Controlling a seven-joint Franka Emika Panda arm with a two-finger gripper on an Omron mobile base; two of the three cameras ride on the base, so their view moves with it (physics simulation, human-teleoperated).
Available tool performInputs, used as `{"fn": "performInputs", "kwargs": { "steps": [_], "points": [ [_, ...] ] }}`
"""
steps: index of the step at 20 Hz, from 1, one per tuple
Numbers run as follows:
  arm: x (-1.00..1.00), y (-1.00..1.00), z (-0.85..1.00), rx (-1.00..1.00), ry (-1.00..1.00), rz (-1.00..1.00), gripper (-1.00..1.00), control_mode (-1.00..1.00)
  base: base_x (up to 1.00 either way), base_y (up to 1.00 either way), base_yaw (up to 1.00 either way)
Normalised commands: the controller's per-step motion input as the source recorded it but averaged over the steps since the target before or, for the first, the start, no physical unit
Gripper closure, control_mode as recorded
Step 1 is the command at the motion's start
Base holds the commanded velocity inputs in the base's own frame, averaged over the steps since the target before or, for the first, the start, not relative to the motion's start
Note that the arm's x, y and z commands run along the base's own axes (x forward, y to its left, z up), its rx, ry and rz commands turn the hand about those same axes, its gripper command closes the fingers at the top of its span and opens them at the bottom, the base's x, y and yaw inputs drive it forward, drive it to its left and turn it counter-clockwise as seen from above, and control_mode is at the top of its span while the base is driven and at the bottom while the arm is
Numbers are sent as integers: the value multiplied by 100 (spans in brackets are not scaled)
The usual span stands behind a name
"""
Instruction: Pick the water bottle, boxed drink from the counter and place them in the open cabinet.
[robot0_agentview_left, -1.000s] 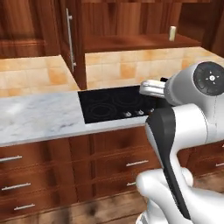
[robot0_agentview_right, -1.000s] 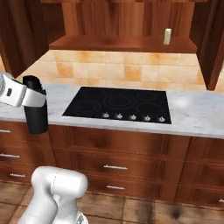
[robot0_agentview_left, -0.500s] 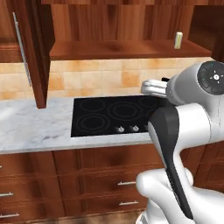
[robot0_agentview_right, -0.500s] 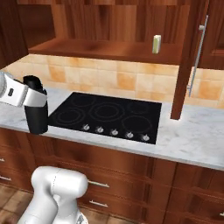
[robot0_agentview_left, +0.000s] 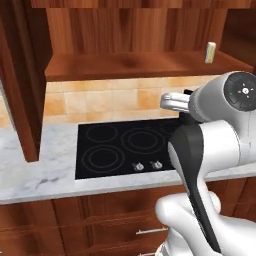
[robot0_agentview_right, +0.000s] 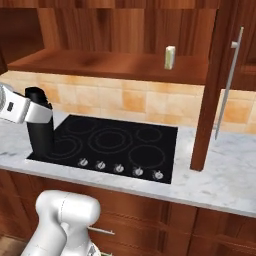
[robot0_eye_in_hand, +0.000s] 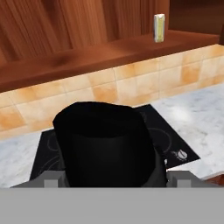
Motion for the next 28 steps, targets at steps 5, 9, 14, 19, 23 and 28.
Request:
{"fn": "performInputs", "kwargs": {
  "steps": [5, 9, 14, 19, 23, 28],
  "points": [
    [0, 0, 0, 0, 0, 0, 100, 100, 18, 3, -28],
    [0, 0, 0, 0, 0, 0, 100, 100, 24, 17, -29],
    [0, 0, 0, 0, 0, 0, 100, 100, 58, 23, -20],
    [0, 0, 0, 0, 0, 0, 100, 100, 93, 15, -11],
    [0, 0, 0, 0, 0, 0, 100, 100, 7, 2, -1],
    [0, 0, 0, 0, 0, 0, 100, 100, 0, 0, 0]
  ]
}}
